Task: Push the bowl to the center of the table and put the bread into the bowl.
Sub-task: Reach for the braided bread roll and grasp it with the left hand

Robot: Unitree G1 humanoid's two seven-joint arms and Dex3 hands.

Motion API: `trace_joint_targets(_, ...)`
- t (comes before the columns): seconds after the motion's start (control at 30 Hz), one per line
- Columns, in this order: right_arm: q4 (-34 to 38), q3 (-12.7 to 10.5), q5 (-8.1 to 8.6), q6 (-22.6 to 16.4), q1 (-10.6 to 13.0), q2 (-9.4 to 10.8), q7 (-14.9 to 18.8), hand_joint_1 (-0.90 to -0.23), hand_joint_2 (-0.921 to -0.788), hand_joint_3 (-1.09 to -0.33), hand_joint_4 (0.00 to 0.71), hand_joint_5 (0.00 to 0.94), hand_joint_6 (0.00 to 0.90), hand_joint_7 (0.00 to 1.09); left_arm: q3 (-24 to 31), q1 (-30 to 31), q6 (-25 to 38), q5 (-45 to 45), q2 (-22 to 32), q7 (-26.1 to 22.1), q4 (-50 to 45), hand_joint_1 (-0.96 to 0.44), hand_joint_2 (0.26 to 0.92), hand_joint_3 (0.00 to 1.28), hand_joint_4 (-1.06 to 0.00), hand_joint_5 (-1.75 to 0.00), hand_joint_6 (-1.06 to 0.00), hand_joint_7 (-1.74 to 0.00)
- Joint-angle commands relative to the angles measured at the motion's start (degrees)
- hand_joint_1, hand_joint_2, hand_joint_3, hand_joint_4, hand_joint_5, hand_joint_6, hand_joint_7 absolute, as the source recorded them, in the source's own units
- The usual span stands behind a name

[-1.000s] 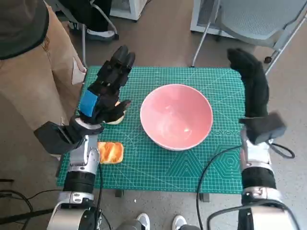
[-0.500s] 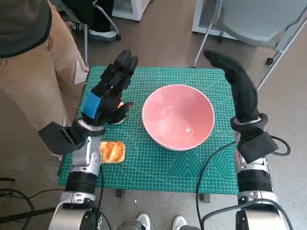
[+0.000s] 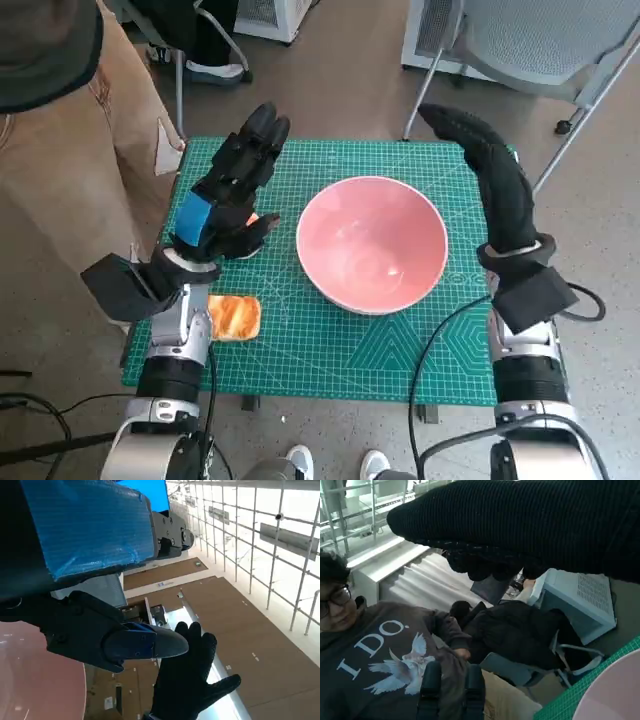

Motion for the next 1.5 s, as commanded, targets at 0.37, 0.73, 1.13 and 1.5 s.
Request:
trace_joint_targets(0.37,-1.4,0.4,0.57,1.0,2.1,1.3,0.7,-0.736,-0.921,-0.837,0.148,0.002,0.098,0.23,-1.4,15.2,28.8,25.3,30.9,-4.9,-39.8,-0.65,0.826,0.05,-0.01,0.00,-0.13,0.00)
trace_joint_targets(0.73,-0.7,0.4,0.87,0.5,1.9,1.8,0.9,-0.730,-0.921,-0.838,0.150,0.003,0.090,0.26,-3.2,26.2,42.0,34.2,38.3,-9.5,-57.6,-0.38,0.696,0.00,-0.05,-0.02,-0.24,-0.05)
trace_joint_targets(1.13,-0.4,0.5,2.10,0.9,1.9,2.5,2.2,-0.734,-0.921,-0.839,0.153,0.003,0.082,0.28,-3.5,31.2,50.0,39.6,41.1,-10.3,-66.0,-0.41,0.696,0.00,-0.08,-0.01,-0.27,-0.03)
trace_joint_targets(1.5,-0.1,0.4,2.42,0.9,1.8,2.4,2.7,-0.730,-0.921,-0.839,0.150,0.001,0.072,0.30,-6.0,31.0,50.2,38.7,41.7,-10.0,-64.7,-0.45,0.704,0.00,-0.09,-0.01,-0.27,-0.02)
